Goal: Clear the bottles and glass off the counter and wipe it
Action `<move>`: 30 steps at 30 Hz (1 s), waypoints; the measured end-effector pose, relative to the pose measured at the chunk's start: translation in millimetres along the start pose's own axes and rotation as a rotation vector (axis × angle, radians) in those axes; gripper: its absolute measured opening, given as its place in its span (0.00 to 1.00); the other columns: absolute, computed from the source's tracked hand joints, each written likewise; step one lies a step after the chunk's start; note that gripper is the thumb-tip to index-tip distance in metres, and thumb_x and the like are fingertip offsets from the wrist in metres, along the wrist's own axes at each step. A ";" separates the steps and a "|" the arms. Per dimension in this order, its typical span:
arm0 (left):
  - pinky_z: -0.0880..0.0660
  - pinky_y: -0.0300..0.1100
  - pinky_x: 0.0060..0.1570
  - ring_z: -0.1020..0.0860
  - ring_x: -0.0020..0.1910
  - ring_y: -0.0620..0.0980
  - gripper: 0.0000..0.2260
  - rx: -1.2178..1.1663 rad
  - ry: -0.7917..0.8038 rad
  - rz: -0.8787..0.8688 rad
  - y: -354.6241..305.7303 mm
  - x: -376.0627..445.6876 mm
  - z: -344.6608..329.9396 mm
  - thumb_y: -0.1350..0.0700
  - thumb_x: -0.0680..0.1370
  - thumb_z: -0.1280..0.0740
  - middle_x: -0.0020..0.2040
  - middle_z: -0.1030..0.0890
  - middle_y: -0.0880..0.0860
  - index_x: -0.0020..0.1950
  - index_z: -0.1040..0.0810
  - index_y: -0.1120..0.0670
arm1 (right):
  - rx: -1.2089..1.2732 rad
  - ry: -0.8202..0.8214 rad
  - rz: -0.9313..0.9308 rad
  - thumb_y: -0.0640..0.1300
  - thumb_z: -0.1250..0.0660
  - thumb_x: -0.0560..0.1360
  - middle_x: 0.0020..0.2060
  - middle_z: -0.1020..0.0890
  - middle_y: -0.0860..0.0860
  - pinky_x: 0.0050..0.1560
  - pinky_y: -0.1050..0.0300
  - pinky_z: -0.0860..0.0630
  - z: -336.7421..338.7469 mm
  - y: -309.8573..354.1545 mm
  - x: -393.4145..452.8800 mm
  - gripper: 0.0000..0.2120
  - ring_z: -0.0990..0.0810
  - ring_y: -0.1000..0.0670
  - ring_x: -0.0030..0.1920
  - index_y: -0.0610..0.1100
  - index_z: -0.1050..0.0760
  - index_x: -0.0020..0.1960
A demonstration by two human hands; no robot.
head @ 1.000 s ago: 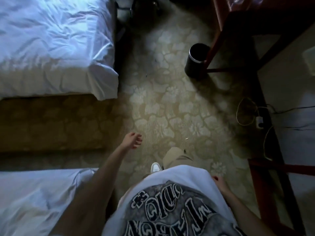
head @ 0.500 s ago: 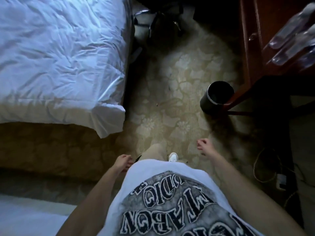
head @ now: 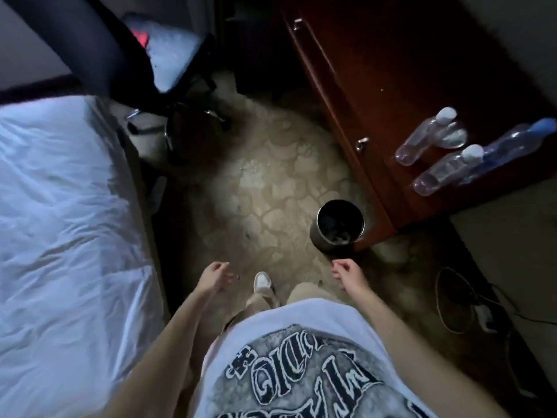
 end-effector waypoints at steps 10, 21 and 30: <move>0.24 0.37 0.40 0.19 0.45 0.49 0.18 0.437 0.362 -0.514 -319.1 65.2 -170.5 0.54 0.72 0.25 0.51 0.18 0.53 0.59 0.23 0.55 | 0.531 -0.773 0.165 0.48 0.23 0.67 0.60 0.31 0.48 0.44 0.73 0.28 132.5 108.5 32.4 0.35 0.27 0.50 0.55 0.44 0.38 0.68; 0.24 0.44 0.56 0.26 0.59 0.50 0.44 0.854 0.684 -1.145 -483.5 -12.3 -405.6 0.46 0.58 0.19 0.63 0.29 0.51 0.71 0.33 0.50 | 0.708 -1.058 0.168 0.44 0.17 0.58 0.71 0.36 0.47 0.69 0.57 0.35 237.7 144.5 69.1 0.51 0.34 0.51 0.69 0.44 0.44 0.72; 0.25 0.46 0.56 0.22 0.58 0.54 0.33 1.095 0.901 -1.251 -471.5 -25.7 -484.9 0.53 0.65 0.22 0.62 0.21 0.55 0.68 0.29 0.58 | 0.834 -1.122 0.018 0.34 0.18 0.57 0.57 0.21 0.39 0.45 0.77 0.27 238.8 119.8 77.3 0.40 0.21 0.42 0.58 0.36 0.32 0.65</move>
Point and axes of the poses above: each hand's wrist, its own x-axis towards the middle knuckle, its own z-axis out of the back of the hand, y = z × x, the point moved 10 cm from there along x, towards the middle knuckle
